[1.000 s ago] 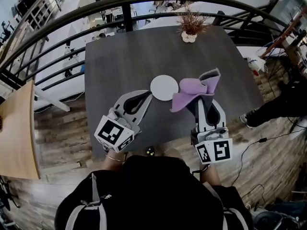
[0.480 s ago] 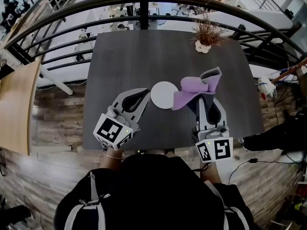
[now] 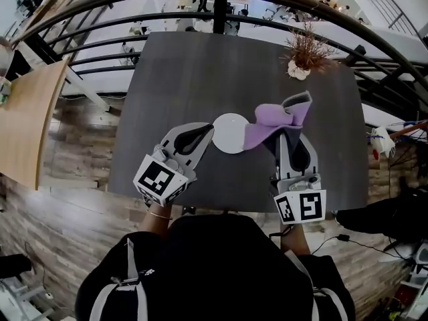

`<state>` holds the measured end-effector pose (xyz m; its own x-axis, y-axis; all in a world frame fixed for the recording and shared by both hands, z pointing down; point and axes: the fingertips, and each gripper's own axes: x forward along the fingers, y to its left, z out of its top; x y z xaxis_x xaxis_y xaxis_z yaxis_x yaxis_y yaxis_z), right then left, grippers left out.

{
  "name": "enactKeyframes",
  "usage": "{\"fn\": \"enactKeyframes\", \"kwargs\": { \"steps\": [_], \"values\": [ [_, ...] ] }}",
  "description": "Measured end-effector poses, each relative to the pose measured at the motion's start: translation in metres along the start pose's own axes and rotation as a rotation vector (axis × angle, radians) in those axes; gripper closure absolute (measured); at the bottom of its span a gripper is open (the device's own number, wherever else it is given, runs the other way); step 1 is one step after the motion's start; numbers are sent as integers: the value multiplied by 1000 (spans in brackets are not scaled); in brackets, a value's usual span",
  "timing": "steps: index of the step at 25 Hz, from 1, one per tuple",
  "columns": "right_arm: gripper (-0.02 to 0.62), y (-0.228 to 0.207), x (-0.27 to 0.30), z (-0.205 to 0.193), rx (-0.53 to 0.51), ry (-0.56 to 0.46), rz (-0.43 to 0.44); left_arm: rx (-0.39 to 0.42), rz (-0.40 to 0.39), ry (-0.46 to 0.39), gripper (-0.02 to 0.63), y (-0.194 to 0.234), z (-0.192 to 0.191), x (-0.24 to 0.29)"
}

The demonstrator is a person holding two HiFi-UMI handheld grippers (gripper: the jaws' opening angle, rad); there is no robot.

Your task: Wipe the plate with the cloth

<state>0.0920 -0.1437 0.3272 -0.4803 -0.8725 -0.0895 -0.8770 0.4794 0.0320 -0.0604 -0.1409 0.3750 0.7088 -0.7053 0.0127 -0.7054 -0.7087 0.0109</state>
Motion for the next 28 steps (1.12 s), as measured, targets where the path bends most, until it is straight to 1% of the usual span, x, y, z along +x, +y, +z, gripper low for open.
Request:
{"fn": "enactKeyframes", "kwargs": {
  "steps": [3, 5, 10, 17, 21, 23, 25, 28],
  "values": [
    [531, -6, 10, -10, -2, 10, 15, -34, 5, -2, 598, 5, -10, 8],
    [531, -8, 16, -21, -1, 28, 22, -64, 10, 15, 598, 7, -22, 10],
    [531, -13, 29, -49, -15, 65, 20, -114, 1, 98, 598, 14, -58, 20],
    [531, -18, 42, -94, -8, 140, 14, -233, 4, 218, 597, 23, -110, 29],
    [531, -19, 49, -116, -7, 169, 14, -316, 12, 265, 595, 28, -134, 34],
    [531, -18, 54, -123, -21, 176, 24, -352, 10, 277, 578, 29, -143, 37],
    [531, -13, 59, -129, -34, 173, 54, -383, 5, 290, 544, 30, -152, 40],
    [531, -8, 63, -139, -39, 183, 76, -431, -6, 312, 526, 29, -164, 46]
  ]
}}
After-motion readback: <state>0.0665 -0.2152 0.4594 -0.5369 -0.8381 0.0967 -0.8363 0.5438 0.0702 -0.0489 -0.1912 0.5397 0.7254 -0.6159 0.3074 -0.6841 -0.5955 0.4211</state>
